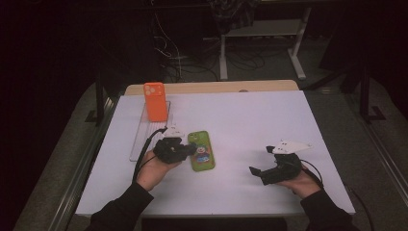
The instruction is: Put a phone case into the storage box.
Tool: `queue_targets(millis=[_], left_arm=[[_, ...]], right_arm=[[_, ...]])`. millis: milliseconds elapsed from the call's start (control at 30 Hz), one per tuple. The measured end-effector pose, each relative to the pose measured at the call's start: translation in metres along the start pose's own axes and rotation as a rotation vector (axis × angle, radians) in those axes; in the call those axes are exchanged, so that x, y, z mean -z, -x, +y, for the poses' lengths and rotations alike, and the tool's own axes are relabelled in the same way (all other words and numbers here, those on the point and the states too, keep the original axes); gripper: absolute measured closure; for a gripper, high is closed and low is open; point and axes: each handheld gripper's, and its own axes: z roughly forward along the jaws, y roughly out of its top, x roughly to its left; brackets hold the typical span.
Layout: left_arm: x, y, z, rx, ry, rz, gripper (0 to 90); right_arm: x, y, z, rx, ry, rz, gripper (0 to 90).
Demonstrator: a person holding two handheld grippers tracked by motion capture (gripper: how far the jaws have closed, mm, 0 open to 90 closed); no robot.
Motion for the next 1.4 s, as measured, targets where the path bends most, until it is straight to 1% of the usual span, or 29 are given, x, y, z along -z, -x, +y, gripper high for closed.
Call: queue_targets(millis=[33, 67, 100, 167, 267, 300, 333, 367, 400, 433, 467, 600, 667, 733, 767, 800, 900, 1033, 1100, 1133, 1200, 1300, 1333, 1367, 1400], left_arm=[[-0.001, 0.001, -0.003, -0.008, -0.008, 0.003, 87.3], [-0.002, 0.003, -0.006, 0.006, -0.005, 0.004, 89.3], [-0.004, 0.004, -0.008, 0.009, -0.013, 0.009, 89.6], [-0.006, 0.006, -0.013, -0.001, -0.025, 0.017, 89.7], [-0.008, 0.010, -0.019, 0.006, -0.051, 0.025, 89.7], [-0.010, 0.012, -0.020, 0.004, -0.059, 0.036, 89.7], [-0.010, 0.013, -0.021, -0.015, -0.064, 0.041, 89.7], [-0.012, 0.015, -0.022, -0.005, -0.066, 0.034, 89.8], [-0.013, 0.015, -0.024, -0.014, -0.078, 0.040, 89.7], [-0.015, 0.017, -0.026, -0.007, -0.083, 0.046, 89.8], [-0.017, 0.017, -0.027, 0.003, -0.092, 0.042, 89.8], [-0.019, 0.015, -0.029, 0.006, -0.106, 0.062, 89.8], [-0.019, 0.015, -0.031, -0.006, -0.112, 0.072, 89.8], [-0.020, 0.015, -0.032, 0.004, -0.109, 0.085, 89.8], [-0.020, 0.015, -0.033, 0.002, -0.117, 0.085, 89.8], [-0.020, 0.015, -0.034, 0.011, -0.114, 0.083, 89.8], [-0.022, 0.014, -0.034, 0.008, -0.115, 0.083, 89.8], [-0.025, 0.017, -0.033, 0.016, -0.110, 0.063, 89.8], [-0.028, 0.017, -0.030, 0.005, -0.113, 0.052, 89.8], [-0.030, 0.019, -0.029, 0.012, -0.109, 0.044, 89.8], [-0.035, 0.020, -0.026, 0.007, -0.109, 0.031, 89.8], [-0.041, 0.022, -0.022, -0.009, -0.105, 0.019, 89.8], [-0.043, 0.023, -0.021, -0.008, -0.106, 0.016, 89.8], [-0.043, 0.022, -0.019, -0.022, -0.115, 0.014, 89.8], [-0.043, 0.022, -0.019, -0.021, -0.114, 0.011, 89.8]], right_arm=[[0.000, 0.000, 0.000, 0.001, -0.003, -0.001, 0.0], [0.000, 0.000, 0.000, 0.004, -0.005, -0.001, 0.0], [0.000, 0.000, 0.000, 0.006, -0.005, -0.001, 0.0], [-0.001, -0.001, 0.000, 0.004, -0.005, -0.001, 0.0], [-0.001, -0.001, 0.001, 0.011, -0.004, -0.003, 0.0], [-0.001, -0.002, 0.001, 0.014, -0.004, -0.004, 0.0], [-0.001, -0.002, 0.001, 0.014, -0.004, -0.003, 0.0], [-0.001, -0.002, 0.001, 0.016, -0.003, -0.002, 0.0], [-0.001, -0.002, 0.001, 0.016, -0.003, -0.001, 0.0], [-0.001, -0.002, 0.001, 0.015, -0.003, 0.000, 0.0], [-0.001, -0.002, 0.001, 0.015, -0.004, 0.001, 0.0], [-0.001, -0.002, 0.002, 0.017, -0.002, 0.000, 0.0], [-0.001, -0.002, 0.002, 0.015, -0.001, 0.001, 0.0], [0.000, -0.002, 0.001, 0.016, -0.001, 0.001, 0.0], [0.000, -0.002, 0.002, 0.017, 0.000, 0.001, 0.0], [0.000, -0.002, 0.002, 0.017, 0.000, 0.001, 0.0], [0.000, -0.002, 0.001, 0.015, -0.003, 0.001, 0.0], [0.000, -0.002, 0.001, 0.018, 0.001, 0.001, 0.0], [0.000, -0.002, 0.001, 0.019, 0.000, 0.000, 0.0], [0.000, -0.002, 0.001, 0.018, 0.000, 0.000, 0.0], [0.000, -0.002, 0.001, 0.018, -0.002, -0.001, 0.0], [0.000, -0.002, 0.001, 0.017, -0.003, -0.002, 0.0], [0.000, -0.002, 0.001, 0.020, -0.001, -0.002, 0.0], [0.000, -0.002, 0.001, 0.019, -0.002, -0.002, 0.0], [0.000, -0.002, 0.001, 0.018, -0.003, -0.002, 0.0]])
